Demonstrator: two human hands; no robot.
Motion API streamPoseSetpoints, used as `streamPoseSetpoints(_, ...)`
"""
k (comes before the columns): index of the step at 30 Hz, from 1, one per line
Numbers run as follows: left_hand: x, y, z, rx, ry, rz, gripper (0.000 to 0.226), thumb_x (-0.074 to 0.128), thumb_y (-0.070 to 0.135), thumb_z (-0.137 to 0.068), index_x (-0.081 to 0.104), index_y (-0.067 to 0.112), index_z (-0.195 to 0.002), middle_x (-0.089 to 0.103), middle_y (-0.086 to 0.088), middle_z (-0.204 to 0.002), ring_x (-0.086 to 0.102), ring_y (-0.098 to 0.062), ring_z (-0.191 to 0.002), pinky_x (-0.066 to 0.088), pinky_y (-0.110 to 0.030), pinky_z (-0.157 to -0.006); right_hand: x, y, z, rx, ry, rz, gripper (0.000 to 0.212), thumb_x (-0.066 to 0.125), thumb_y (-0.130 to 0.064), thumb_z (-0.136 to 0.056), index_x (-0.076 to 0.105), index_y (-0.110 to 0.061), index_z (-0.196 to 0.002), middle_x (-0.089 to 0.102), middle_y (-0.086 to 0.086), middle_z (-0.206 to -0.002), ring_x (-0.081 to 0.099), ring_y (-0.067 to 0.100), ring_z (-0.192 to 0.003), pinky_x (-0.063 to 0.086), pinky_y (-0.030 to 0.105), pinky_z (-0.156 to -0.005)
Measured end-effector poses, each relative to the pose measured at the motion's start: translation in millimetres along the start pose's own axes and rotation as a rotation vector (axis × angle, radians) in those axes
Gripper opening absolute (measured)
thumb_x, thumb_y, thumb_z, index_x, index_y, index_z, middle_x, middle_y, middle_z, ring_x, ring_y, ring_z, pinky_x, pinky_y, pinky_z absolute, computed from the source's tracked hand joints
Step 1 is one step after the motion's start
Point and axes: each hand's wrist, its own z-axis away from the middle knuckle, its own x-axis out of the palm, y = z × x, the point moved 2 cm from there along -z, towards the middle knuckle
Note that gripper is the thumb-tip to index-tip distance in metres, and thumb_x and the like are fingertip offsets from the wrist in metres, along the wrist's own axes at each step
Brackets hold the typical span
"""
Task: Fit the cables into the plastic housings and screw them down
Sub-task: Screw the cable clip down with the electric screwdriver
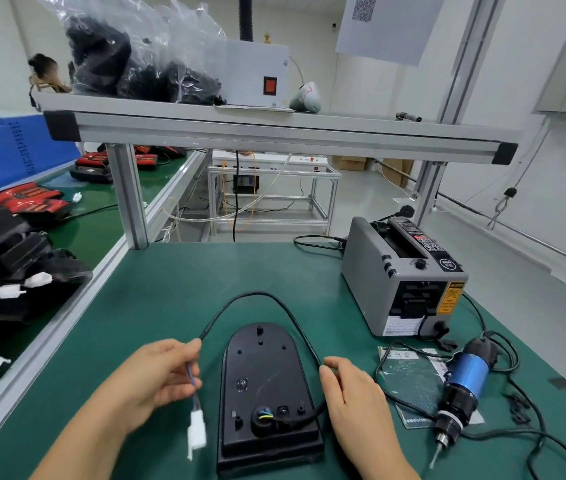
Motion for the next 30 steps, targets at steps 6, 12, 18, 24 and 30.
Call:
streamPoseSetpoints(6,14.6,-23.2,12.1,0.063,0.124,-0.371,0.026,0.062,0.023,-0.091,0.059,0.003,-0.075,0.068,-0.009,-0.063,0.062,-0.018,-0.05,0.047,-0.024,-0.044,-2.6,-3.1,1.1,0.046,-0.039,-0.065,0.035,0.042,-0.047,-0.095,0.052,-0.031,-0.126,0.058,-0.018,-0.1,0.052,0.007,-0.106,0.039,0.027,-0.092)
streamPoseSetpoints(12,21.3,-27.1,24.0,0.182,0.097,-0.99,0.041,0.04,0.049,-0.095,0.053,0.02,-0.068,0.064,0.0,-0.061,0.054,-0.005,-0.047,0.047,-0.025,-0.06,-5.2,-9.3,-1.2,0.114,-0.196,-0.084,0.055,0.046,-0.059,-0.089,0.044,-0.03,-0.136,0.057,-0.018,-0.105,0.052,0.006,-0.106,0.038,0.024,-0.09)
streamPoseSetpoints(18,33.1,-38.8,33.2,0.204,0.046,-0.896,0.041,0.039,0.053,-0.095,0.058,0.017,-0.088,0.061,0.003,-0.09,0.058,-0.015,-0.088,0.047,-0.029,-0.083,1.7,-27.9,3.0,0.083,-0.352,-0.126,0.056,0.045,-0.069,-0.082,0.047,-0.04,-0.13,0.053,-0.014,-0.123,0.05,0.006,-0.113,0.04,0.027,-0.094)
streamPoseSetpoints(24,52.4,-40.9,45.0,0.178,0.027,-0.701,0.04,0.039,0.046,-0.098,0.046,0.027,-0.132,0.045,0.003,-0.132,0.039,-0.012,-0.131,0.031,-0.027,-0.107,6.2,-27.5,-6.2,0.22,-0.311,-0.452,0.041,0.064,-0.036,-0.086,0.052,-0.027,-0.125,0.054,-0.001,-0.124,0.055,0.015,-0.112,0.04,0.038,-0.103)
streamPoseSetpoints(30,72.1,-41.1,52.9,0.091,0.019,-0.295,0.064,0.038,0.046,-0.098,0.008,0.033,-0.152,0.013,0.011,-0.157,0.02,-0.008,-0.142,0.016,-0.026,-0.113,8.2,-20.7,-24.1,0.364,-0.153,-0.864,0.028,0.064,-0.008,-0.088,0.061,-0.016,-0.115,0.069,-0.002,-0.106,0.068,0.012,-0.089,0.05,0.025,-0.07)
